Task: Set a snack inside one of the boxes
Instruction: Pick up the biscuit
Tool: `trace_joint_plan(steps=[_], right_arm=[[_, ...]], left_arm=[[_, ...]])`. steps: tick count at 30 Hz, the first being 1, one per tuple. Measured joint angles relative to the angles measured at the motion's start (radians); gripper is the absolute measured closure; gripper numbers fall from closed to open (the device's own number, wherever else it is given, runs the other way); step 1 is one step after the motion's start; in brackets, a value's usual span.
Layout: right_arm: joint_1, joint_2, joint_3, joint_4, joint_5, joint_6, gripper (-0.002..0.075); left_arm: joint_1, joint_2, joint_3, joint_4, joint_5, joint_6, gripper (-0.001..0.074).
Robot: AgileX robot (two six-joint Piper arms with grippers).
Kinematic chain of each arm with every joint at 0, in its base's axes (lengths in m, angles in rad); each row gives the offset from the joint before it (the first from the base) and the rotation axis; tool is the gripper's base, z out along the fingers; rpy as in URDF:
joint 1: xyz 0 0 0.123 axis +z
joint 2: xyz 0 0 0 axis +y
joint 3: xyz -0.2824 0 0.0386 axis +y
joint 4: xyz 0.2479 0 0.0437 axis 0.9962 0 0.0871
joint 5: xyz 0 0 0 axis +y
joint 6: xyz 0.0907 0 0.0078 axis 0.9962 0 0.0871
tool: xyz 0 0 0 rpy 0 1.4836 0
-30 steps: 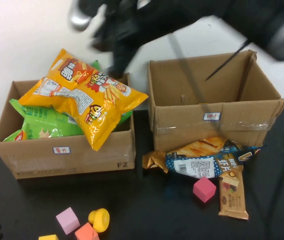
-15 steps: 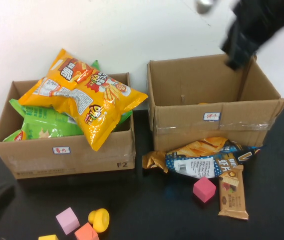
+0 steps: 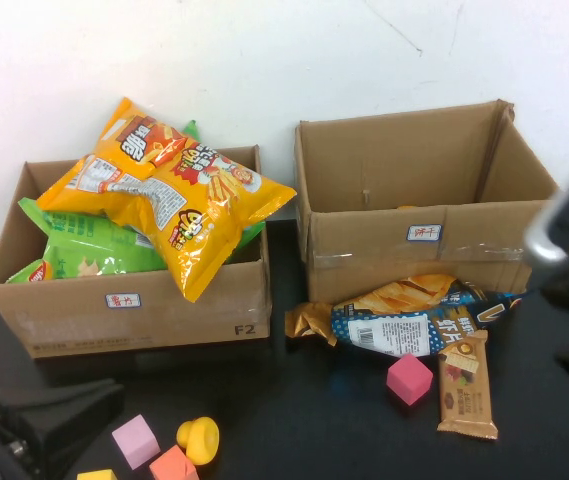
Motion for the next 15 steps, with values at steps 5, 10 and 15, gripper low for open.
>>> trace_joint_plan(steps=[5,10,15], right_arm=[[-0.004,-0.063,0.194,0.0,-0.145,0.166,0.072],[-0.004,-0.005,0.296,0.0,-0.277,0.282,0.0715],[-0.004,0.132,0.301,0.0,-0.38,0.405,0.0575]], left_arm=[[0.0,0.056,0.0,-0.004,-0.069,0.049,0.0736],[0.0,0.093,0.0,-0.012,-0.181,0.071,0.0736],[0.0,0.103,0.0,-0.012,-0.189,0.073,0.0736]])
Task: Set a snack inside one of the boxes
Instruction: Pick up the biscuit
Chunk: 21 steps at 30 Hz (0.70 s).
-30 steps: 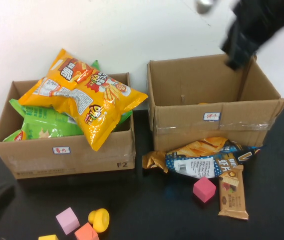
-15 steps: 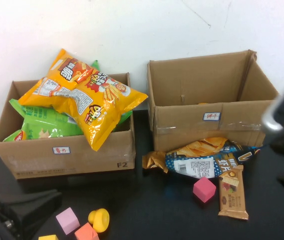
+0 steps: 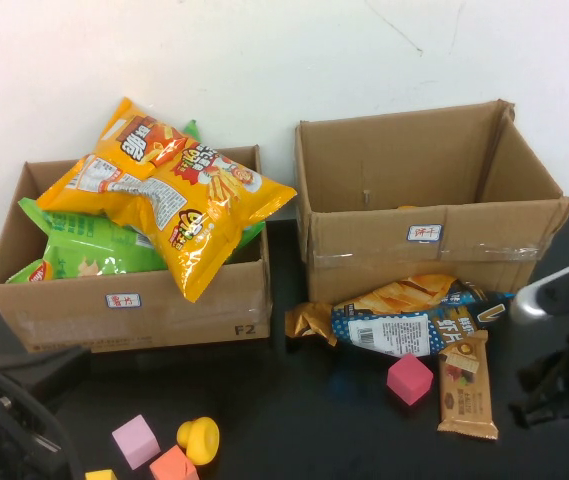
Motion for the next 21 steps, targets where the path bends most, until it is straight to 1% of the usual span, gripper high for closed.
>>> trace_joint_plan(steps=[1,3,5,6,8,10,14,21], right_arm=[[0.0,0.028,0.0,0.0,-0.019,0.026,0.0532],[0.0,0.104,0.0,0.017,-0.074,0.097,0.0412],[0.0,0.188,-0.002,0.051,-0.124,0.15,0.0314],[0.0,0.232,-0.011,0.069,-0.146,0.169,0.0273],[0.0,0.309,-0.038,0.099,-0.163,0.188,0.0226],[0.0,0.376,-0.072,0.114,-0.17,0.198,0.0202],[0.0,0.463,-0.148,0.123,-0.17,0.199,0.0188],[0.0,0.494,-0.223,0.13,-0.175,0.199,0.0187]], left_arm=[[0.0,0.0,0.0,-0.002,0.0,0.0,0.0736],[0.0,0.0,0.0,-0.004,0.0,0.0,0.0736],[0.0,0.0,0.0,-0.004,0.0,0.0,0.0736],[0.0,0.0,0.0,-0.004,0.0,0.0,0.0736],[0.0,0.0,0.0,-0.005,0.003,0.001,0.0736],[0.0,0.0,0.0,-0.005,0.009,0.001,0.0736],[0.0,0.0,0.0,-0.006,0.022,0.001,0.0736],[0.0,0.0,0.0,-0.006,0.025,0.001,0.0736]])
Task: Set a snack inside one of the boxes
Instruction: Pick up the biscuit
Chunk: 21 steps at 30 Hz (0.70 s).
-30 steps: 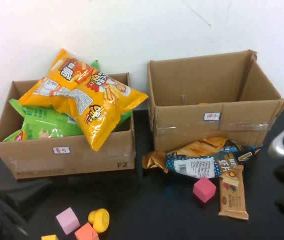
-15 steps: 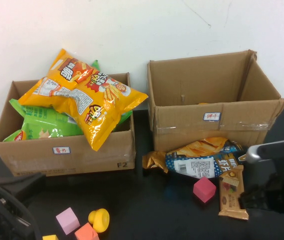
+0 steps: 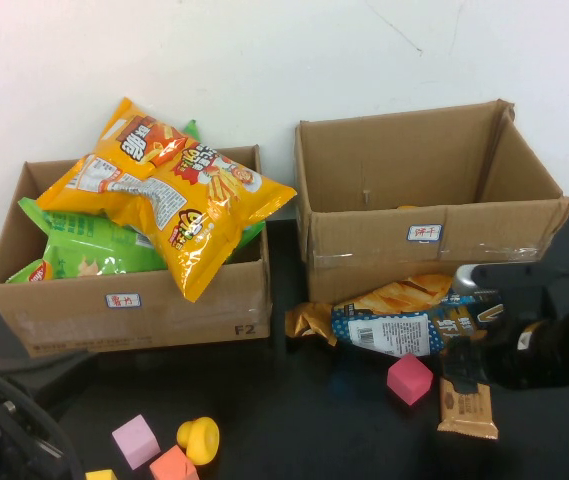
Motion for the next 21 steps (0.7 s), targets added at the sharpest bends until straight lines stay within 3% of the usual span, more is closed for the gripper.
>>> trace_joint_plan(steps=[21], right_arm=[[-0.002,0.18,-0.175,-0.041,0.125,-0.13,0.0186]], left_arm=[[0.0,0.0,0.0,0.0,0.025,0.016,0.0736]])
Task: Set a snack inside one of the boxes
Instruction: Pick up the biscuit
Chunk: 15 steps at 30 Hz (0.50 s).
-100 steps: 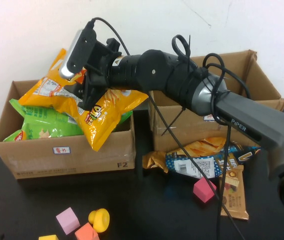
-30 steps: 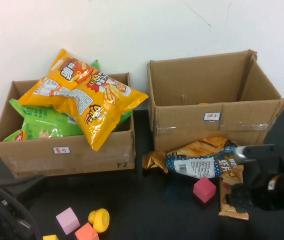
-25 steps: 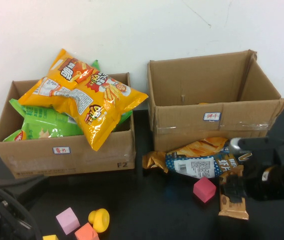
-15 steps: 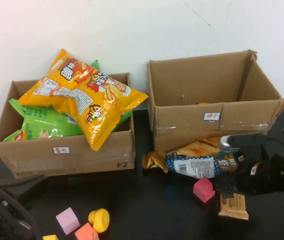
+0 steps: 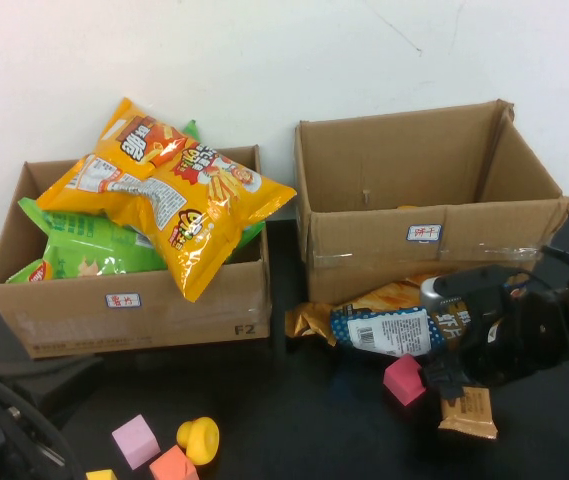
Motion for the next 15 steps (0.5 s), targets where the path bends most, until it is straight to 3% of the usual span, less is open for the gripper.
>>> trace_joint_plan(steps=[7,12,15], right_arm=[[-0.001,0.005,-0.003,-0.075,0.089,-0.002,0.0187],[-0.001,0.012,-0.003,-0.167,0.18,0.0,0.0258],[-0.001,0.01,-0.007,-0.186,0.226,-0.001,0.0257]], left_arm=[[0.0,0.0,0.0,0.0,0.007,0.001,0.0736],[0.0,0.0,0.0,0.0,0.007,0.001,0.0736],[0.0,0.0,0.0,-0.002,0.007,0.004,0.0736]])
